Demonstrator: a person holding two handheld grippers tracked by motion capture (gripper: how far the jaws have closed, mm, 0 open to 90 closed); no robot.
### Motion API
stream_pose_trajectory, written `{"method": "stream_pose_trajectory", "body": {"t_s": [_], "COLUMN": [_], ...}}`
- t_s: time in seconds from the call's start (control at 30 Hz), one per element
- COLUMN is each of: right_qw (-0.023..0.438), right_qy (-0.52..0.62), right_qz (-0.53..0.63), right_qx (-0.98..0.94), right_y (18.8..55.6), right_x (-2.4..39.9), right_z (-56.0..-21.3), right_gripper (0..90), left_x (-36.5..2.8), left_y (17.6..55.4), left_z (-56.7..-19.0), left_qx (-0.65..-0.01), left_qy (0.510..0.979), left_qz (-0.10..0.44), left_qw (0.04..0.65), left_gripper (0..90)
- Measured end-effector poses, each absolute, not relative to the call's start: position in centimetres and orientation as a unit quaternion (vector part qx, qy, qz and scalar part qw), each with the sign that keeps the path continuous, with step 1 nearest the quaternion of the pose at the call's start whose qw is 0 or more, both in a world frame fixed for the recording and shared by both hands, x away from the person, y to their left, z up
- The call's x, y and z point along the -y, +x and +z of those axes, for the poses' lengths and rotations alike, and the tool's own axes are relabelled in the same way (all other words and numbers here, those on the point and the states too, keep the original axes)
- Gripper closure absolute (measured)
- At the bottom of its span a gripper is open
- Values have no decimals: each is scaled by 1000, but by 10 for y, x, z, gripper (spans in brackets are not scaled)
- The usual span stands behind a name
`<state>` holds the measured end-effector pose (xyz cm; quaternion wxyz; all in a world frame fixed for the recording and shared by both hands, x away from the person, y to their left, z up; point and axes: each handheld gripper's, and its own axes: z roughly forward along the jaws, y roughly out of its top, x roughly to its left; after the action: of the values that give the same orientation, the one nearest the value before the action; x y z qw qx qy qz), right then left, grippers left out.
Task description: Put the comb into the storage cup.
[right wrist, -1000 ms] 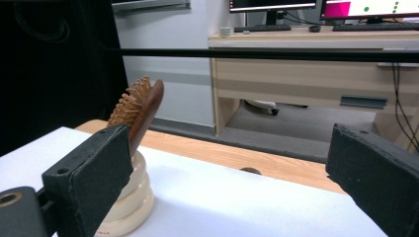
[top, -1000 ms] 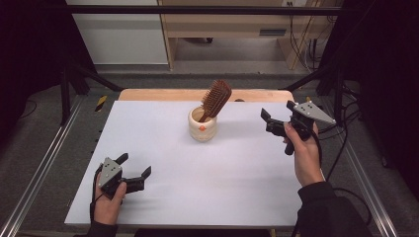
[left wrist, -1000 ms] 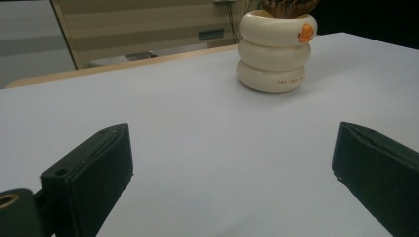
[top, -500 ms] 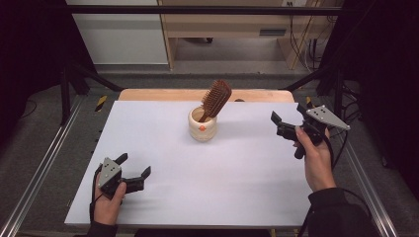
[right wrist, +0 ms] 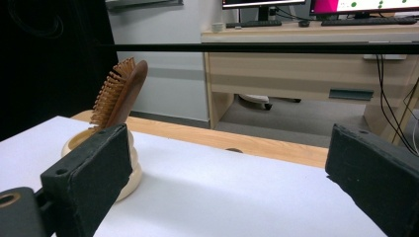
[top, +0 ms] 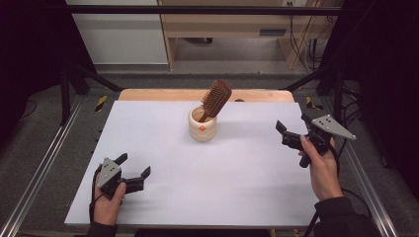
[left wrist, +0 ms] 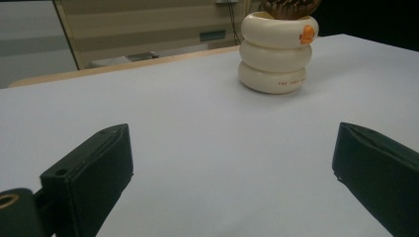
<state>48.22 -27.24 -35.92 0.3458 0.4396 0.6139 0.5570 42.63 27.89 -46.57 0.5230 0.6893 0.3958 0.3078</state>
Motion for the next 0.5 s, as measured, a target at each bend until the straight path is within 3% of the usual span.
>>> {"method": "stream_pose_trajectory", "body": {"t_s": [0.5], "right_qw": [348], "right_qy": [437], "right_qz": [552], "right_qx": [-618], "right_y": [468], "right_x": [284], "right_z": [-374], "right_gripper": [35], "left_x": [-282], "left_y": [422], "left_z": [-462], "left_qx": [-398], "left_qy": [681], "left_qz": [309], "left_qw": [531], "left_gripper": [19]}}
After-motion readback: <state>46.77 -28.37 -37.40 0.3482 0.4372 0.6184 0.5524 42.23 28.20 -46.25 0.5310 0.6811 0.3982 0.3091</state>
